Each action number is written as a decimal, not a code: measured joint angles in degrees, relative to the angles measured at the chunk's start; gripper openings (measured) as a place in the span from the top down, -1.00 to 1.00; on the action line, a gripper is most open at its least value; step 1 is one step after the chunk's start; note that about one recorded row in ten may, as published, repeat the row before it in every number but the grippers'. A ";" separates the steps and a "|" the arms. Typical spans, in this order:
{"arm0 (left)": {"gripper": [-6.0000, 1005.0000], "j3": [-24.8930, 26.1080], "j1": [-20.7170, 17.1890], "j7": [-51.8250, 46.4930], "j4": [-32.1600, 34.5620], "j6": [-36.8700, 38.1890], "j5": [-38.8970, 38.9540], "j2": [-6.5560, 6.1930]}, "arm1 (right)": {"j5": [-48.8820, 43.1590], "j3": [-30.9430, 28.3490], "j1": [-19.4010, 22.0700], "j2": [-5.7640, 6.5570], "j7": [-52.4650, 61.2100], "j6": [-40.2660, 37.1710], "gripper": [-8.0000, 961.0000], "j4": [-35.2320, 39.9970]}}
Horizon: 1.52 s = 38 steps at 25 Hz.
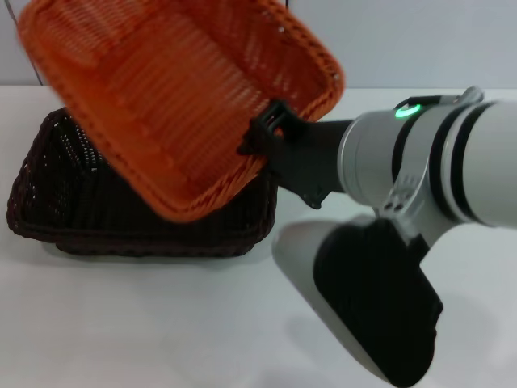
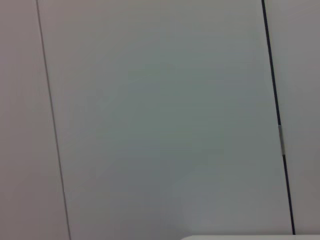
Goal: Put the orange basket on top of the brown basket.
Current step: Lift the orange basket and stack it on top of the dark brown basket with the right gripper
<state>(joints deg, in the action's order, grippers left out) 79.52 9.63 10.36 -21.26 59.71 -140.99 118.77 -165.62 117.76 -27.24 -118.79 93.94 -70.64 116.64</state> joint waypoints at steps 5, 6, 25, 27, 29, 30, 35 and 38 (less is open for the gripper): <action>-0.55 -0.42 -0.34 -1.69 0.14 -0.03 0.00 0.00 | 3.14 0.68 2.96 -0.08 -9.79 5.61 0.57 -2.88; -0.55 -0.43 -0.45 -1.96 0.14 -0.03 0.00 -0.01 | 3.32 1.06 2.51 0.06 -10.51 6.72 0.57 -4.83; -0.55 -1.54 0.02 -2.38 0.37 -0.44 0.02 -0.03 | 3.13 -0.49 -2.37 1.44 -10.71 12.91 0.54 -12.50; -0.55 -1.81 0.03 -2.53 0.33 -0.45 0.01 -0.03 | 3.25 -0.70 -2.77 1.80 -10.71 13.05 0.54 -13.10; -0.55 -1.85 0.03 -2.54 0.29 -0.46 0.02 -0.03 | 3.48 -0.74 -3.15 2.28 -10.71 13.11 0.54 -13.98; -0.55 -1.95 -0.01 -2.54 0.13 -0.47 0.02 0.01 | 3.64 -0.75 -3.37 2.55 -10.71 13.12 0.54 -14.51; -0.55 -2.06 -0.18 -2.55 -0.13 -0.48 0.01 0.03 | 5.31 -0.78 -3.57 3.58 -10.60 13.17 0.53 -15.80; -0.55 -2.09 -0.22 -2.57 -0.16 -0.56 0.01 0.05 | 5.57 -0.45 -3.10 4.03 -9.84 13.08 0.53 -16.02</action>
<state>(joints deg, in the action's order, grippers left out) 77.43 9.42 7.79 -21.42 59.15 -140.98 118.82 -160.05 117.31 -30.33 -114.76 84.11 -57.56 100.62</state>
